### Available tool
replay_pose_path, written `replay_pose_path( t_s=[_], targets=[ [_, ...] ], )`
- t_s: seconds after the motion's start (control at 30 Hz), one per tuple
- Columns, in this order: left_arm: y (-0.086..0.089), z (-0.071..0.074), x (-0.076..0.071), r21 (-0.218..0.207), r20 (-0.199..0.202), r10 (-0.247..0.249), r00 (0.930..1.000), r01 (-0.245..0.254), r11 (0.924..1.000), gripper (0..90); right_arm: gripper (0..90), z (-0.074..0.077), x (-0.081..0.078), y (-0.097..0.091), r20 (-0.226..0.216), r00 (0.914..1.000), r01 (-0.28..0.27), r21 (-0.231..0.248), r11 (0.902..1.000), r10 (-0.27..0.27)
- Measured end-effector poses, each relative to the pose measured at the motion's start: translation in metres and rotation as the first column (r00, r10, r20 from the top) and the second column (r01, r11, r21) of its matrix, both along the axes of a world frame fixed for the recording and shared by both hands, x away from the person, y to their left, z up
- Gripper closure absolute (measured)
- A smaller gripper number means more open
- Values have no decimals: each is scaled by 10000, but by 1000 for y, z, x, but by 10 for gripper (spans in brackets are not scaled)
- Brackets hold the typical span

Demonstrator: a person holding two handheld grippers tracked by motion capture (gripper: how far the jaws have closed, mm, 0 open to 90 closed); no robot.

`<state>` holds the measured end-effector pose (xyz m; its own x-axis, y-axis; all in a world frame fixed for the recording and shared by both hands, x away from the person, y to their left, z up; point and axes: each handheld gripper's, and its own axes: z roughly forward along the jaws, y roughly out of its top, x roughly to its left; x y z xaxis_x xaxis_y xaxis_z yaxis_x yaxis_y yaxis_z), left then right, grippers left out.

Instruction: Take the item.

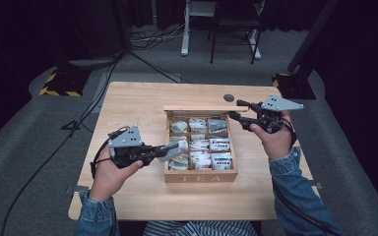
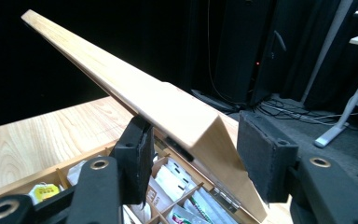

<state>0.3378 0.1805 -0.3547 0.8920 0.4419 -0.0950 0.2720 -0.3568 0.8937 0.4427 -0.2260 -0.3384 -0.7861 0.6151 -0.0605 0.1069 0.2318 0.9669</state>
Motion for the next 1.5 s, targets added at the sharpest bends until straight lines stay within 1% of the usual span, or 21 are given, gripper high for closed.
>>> replay_pose_path(
  t_s=[0.07,0.23,0.27,0.37,0.47,0.5,0.53,0.6,0.63,0.7,0.73,0.8,0.87,1.03,1.1,1.2,1.3,1.37,1.43,1.47,1.5],
  targets=[
    [7,-2,-1,56,-45,193,9998,-193,9998,876,476,1,-1,0,82,10000,35,-106,9999,-35],
    [26,-4,-3,103,-130,568,9983,-567,9983,874,476,0,-1,0,37,10000,14,-59,10000,-14],
    [32,-5,-2,116,-140,727,9973,-725,9973,874,476,0,-1,-1,35,10000,15,-60,10000,-15],
    [43,-7,-1,76,-220,876,9959,-875,9961,874,476,0,-1,-1,33,10000,24,-41,10000,-24],
    [51,-11,1,69,-362,852,9957,-850,9964,874,476,0,-1,0,32,10000,41,-38,10000,-41],
    [54,-14,2,240,-284,817,9963,-810,9964,874,476,0,-1,0,31,10000,48,-41,10000,-48],
    [55,-16,3,292,-205,703,9973,-697,9971,874,476,0,-1,0,35,10000,50,-59,10000,-50],
    [59,-21,6,223,-199,479,9987,-474,9986,874,476,0,-2,0,39,10000,67,-80,9999,-67],
    [61,-23,7,230,-223,465,9987,-460,9987,874,476,0,-2,0,34,10000,65,-90,9999,-65],
    [65,-28,10,345,-345,530,9980,-518,9981,874,476,0,-3,-1,27,10000,44,-104,9999,-44],
    [67,-31,11,473,-380,610,9974,-592,9971,874,476,0,-3,-1,27,10000,39,-105,9999,-39],
    [69,-35,13,540,-467,668,9967,-642,9965,874,476,0,-3,-1,19,10000,26,-104,9999,-26],
    [72,-40,16,490,-559,724,9958,-697,9964,874,476,-1,-3,-1,16,10000,21,-96,10000,-21],
    [78,-52,18,434,-770,591,9953,-559,9975,873,476,0,-4,0,50,10000,56,-196,9998,-55],
    [81,-58,20,482,-951,659,9933,-615,9969,873,476,0,-4,0,63,10000,64,-193,9998,-63],
    [85,-67,24,580,-1251,872,9883,-804,9951,873,476,0,-4,-1,57,10000,59,-186,9998,-58],
    [87,-76,29,533,-1493,958,9841,-888,9946,873,476,0,-5,-1,67,10000,70,-212,9998,-68],
    [90,-82,32,371,-1665,943,9815,-893,9953,873,476,0,-5,-1,54,10000,44,-197,9998,-43],
    [93,-88,35,287,-1843,1079,9769,-1044,9941,874,476,0,-5,-2,58,10000,40,-190,9998,-38],
    [95,-93,37,308,-2021,1247,9714,-1209,9922,874,476,0,-5,-2,55,10000,39,-184,9998,-38],
    [96,-96,39,360,-2133,1353,9676,-1306,9908,874,476,0,-6,-2,48,10000,47,-186,9998,-46]
  ],
)
